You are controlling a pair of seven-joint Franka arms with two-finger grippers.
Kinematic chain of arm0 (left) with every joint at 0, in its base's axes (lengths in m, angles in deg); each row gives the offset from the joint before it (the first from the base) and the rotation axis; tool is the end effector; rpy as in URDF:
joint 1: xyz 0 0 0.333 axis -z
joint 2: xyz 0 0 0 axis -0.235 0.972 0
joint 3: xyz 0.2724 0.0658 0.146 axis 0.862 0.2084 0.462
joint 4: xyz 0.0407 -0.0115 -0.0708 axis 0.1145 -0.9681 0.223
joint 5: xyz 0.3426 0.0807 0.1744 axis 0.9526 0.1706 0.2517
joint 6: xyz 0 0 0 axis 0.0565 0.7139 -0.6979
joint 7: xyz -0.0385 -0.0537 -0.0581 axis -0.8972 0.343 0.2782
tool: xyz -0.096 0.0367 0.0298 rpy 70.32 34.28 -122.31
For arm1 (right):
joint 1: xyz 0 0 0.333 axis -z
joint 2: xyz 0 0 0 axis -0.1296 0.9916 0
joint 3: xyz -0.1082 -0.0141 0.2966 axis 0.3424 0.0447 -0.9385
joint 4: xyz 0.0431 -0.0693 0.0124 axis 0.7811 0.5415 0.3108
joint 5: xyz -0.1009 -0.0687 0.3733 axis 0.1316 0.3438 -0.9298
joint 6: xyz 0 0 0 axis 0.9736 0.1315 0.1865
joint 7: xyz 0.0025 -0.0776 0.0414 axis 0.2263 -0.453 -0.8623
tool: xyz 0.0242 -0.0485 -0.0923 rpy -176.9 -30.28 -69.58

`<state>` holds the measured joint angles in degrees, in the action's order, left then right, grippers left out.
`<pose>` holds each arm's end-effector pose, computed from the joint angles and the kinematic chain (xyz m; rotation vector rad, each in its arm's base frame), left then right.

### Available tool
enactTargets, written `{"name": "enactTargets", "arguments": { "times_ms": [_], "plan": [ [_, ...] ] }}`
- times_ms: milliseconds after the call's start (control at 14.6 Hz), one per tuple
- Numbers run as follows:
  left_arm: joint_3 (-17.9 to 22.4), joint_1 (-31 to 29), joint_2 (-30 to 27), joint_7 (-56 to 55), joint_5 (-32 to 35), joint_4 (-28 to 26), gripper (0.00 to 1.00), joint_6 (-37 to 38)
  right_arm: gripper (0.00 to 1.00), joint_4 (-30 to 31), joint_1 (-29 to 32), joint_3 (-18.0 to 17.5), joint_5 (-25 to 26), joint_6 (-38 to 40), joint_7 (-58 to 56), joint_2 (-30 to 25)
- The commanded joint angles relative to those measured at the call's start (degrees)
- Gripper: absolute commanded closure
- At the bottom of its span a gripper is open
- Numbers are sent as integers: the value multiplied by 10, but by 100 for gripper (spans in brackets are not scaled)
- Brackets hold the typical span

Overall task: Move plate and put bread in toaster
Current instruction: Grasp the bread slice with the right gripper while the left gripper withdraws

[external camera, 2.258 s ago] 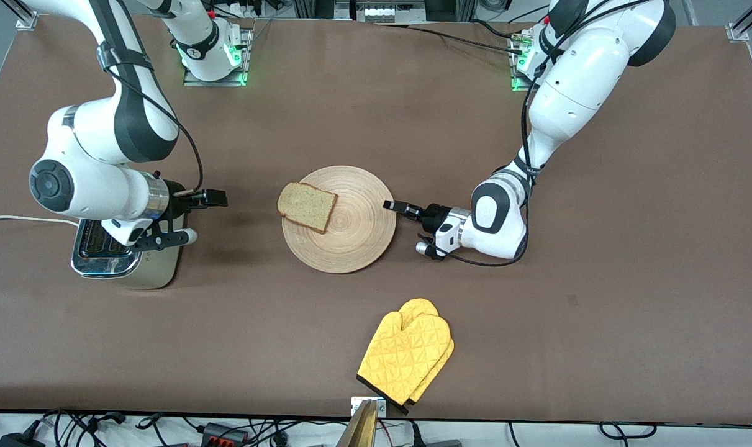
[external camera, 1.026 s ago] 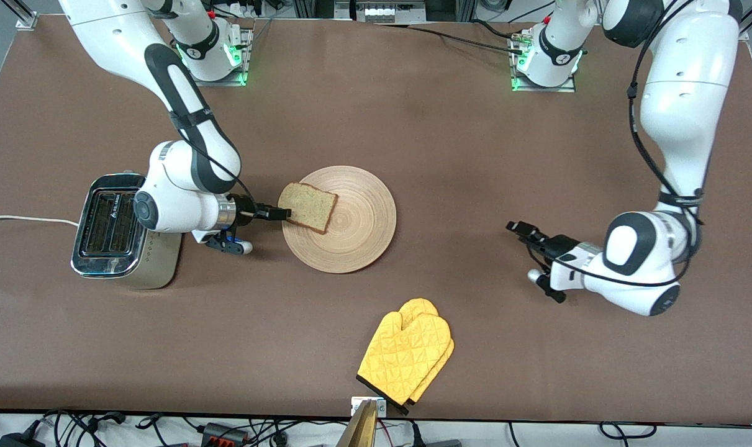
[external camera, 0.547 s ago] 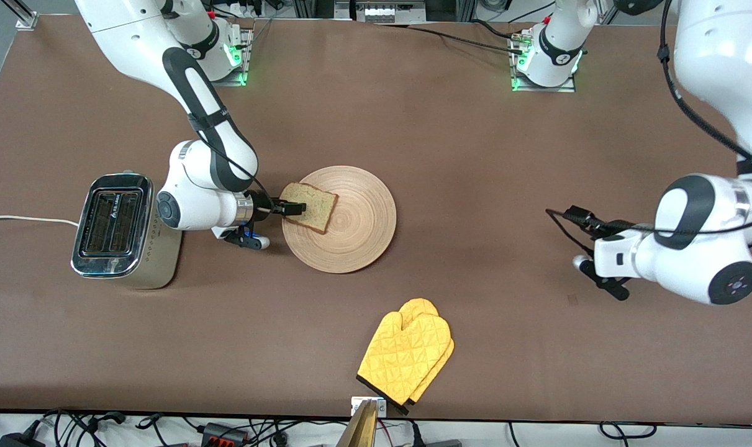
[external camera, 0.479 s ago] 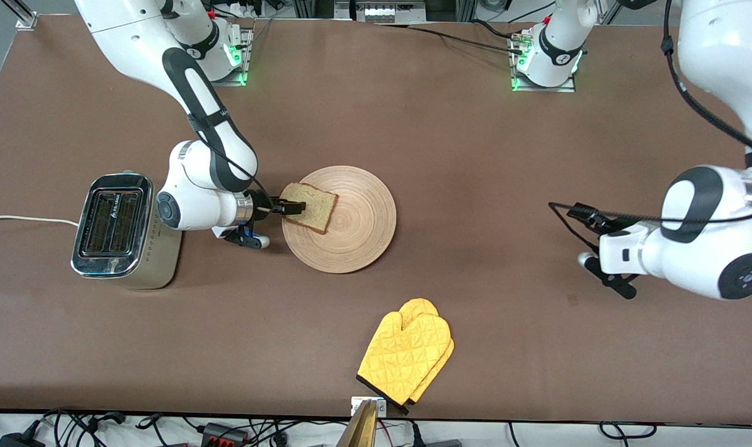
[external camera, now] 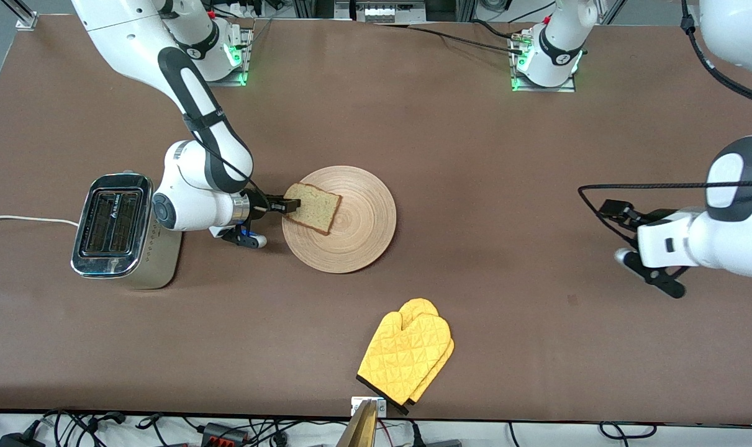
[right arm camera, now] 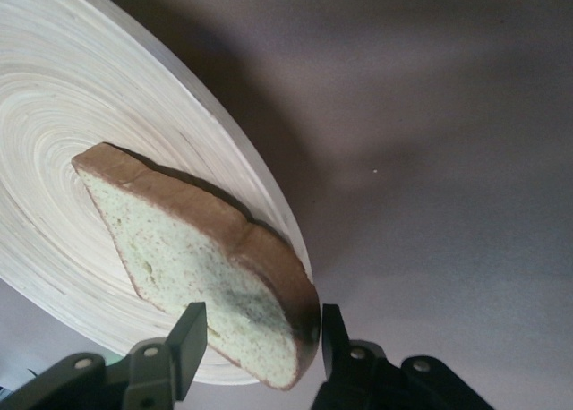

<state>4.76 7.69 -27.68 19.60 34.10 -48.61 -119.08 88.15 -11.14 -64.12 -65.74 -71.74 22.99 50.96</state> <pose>0.6819 -0.0112 0.4547 2.8479 -0.7683 -0.5021 0.5544 0.2191 0.1970 -2.6269 0.3154 0.6157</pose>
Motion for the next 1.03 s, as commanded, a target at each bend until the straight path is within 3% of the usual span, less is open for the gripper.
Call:
{"name": "enactTargets", "arguments": {
  "times_ms": [0,205,411,616,821,958],
  "plan": [
    [10,-8,-14,-5,23,36,0,1,56,13,4,0,-14,9,2,-19],
    [8,-18,-27,-2,35,43,0,5,68,12,4,0,-13,14,-3,-20],
    [10,-19,-77,-26,52,31,0,9,75,12,4,0,-12,13,-8,-22],
    [3,-38,-126,-176,11,-53,0,-13,75,12,4,0,-12,14,-8,-22],
    [1,-38,-189,-226,9,-135,0,-23,74,10,1,0,-12,10,-6,-18],
    [1,-42,-232,-232,5,-198,0,-71,69,8,-1,0,-12,6,-5,-15]
  ]
}}
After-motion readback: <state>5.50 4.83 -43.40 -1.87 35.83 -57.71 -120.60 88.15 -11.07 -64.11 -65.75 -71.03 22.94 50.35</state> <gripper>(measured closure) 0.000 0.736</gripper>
